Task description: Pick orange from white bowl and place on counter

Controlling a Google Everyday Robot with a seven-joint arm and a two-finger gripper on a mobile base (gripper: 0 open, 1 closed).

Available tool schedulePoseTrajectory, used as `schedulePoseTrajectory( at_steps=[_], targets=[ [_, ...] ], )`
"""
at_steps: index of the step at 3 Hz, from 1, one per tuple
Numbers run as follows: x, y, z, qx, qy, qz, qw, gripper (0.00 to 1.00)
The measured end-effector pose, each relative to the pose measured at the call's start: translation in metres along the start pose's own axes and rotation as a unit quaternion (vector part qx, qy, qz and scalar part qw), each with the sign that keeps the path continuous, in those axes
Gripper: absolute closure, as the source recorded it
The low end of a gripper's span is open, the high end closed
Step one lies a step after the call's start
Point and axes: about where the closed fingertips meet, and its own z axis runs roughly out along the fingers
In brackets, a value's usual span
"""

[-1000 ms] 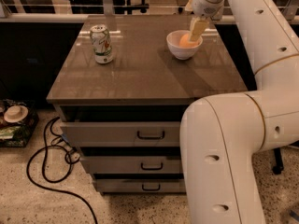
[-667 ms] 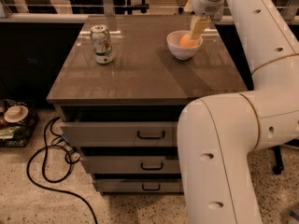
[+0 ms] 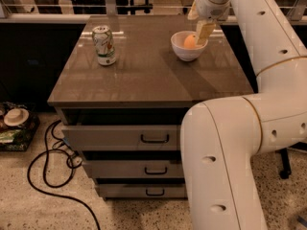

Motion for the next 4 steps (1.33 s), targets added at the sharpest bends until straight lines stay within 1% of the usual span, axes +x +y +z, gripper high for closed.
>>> schedulePoseTrajectory(
  at_steps=[1, 2, 3, 4],
  targets=[
    [0.003, 0.016, -0.006, -0.029, 0.006, -0.014, 0.9995, 0.31],
    [0.004, 0.023, -0.012, -0.044, 0.013, -0.027, 0.9986, 0.3],
    [0.001, 0.025, -0.011, -0.054, 0.017, -0.041, 0.9975, 0.31],
    [-0.006, 0.028, -0.001, -0.068, 0.017, -0.061, 0.9957, 0.31]
  ],
)
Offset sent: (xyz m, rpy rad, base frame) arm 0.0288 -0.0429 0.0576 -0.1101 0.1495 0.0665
